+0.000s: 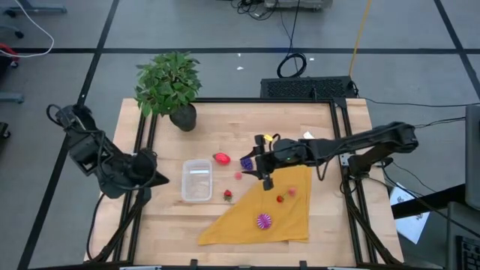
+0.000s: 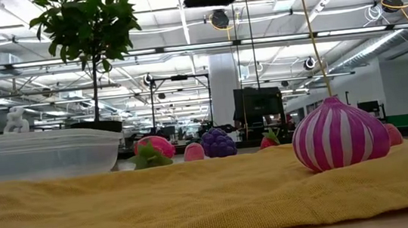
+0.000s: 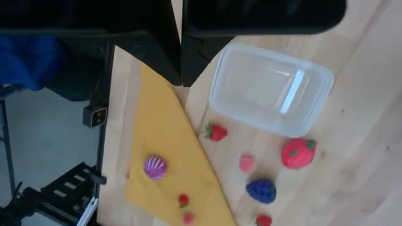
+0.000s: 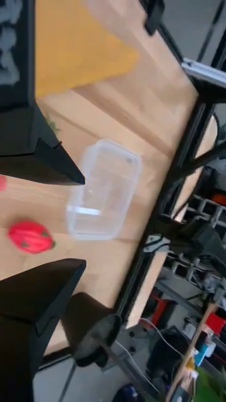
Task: Pick and placing Produce into tupperware
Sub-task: Put the pink dragon fruit into the transparent bin
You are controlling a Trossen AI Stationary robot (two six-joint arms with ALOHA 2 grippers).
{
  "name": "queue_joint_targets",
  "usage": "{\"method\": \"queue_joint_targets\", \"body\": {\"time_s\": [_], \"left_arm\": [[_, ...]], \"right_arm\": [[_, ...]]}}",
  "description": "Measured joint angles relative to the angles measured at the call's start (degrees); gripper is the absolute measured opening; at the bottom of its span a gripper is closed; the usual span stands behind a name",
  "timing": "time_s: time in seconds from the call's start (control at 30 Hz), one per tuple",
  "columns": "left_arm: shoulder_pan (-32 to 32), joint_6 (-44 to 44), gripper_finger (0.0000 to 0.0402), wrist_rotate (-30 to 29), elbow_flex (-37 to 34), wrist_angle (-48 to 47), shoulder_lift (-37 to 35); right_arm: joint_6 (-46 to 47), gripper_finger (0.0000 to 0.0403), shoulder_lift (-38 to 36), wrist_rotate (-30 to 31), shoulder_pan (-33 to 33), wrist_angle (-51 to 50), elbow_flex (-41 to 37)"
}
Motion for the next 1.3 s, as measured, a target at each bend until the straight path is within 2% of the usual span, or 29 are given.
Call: {"method": "queue_joint_targets", "body": {"time_s": [0.13, 0.3, 0.53, 0.67, 0.77, 0.93, 1.17, 1.3], "left_arm": [[-1.0, -2.5, 0.0022, 1.1, 1.7, -4.4, -0.3], [-1.3, -13.7, 0.0011, 2.2, 5.7, -19.4, -0.4], [-1.3, -13.8, 0.0010, 2.7, 6.3, -19.0, -3.9], [-1.3, -9.7, 0.0009, 0.7, 6.1, -19.1, -4.5], [-1.3, -5.7, 0.0003, 1.8, 6.1, -18.9, -4.5], [-1.3, -10.6, 0.0013, 2.9, 6.1, -18.1, -4.2], [-2.4, -4.9, 0.0034, 0.5, 6.1, -9.9, 1.3], [-2.5, -9.9, 0.0036, 0.9, 6.1, -9.8, 6.8]], "right_arm": [[0.0, 0.0192, 1.6, 0.0, -0.1, -0.6, 3.8], [1.9, 0.0192, 1.7, 0.3, -0.2, -6.4, 8.6], [11.4, 0.0192, 1.7, 1.8, -1.5, -11.6, 9.6], [11.7, 0.0192, 1.7, 1.7, -1.6, -11.6, 9.6], [11.5, 0.0192, 1.7, 1.5, -1.1, -12.0, 9.6], [11.4, 0.0192, 1.7, 1.4, 0.1, -13.2, 9.6], [9.9, 0.0192, 1.7, 1.3, 1.6, -13.8, 9.6], [8.4, 0.0192, 1.3, 1.3, 2.2, -16.2, 9.6]]}}
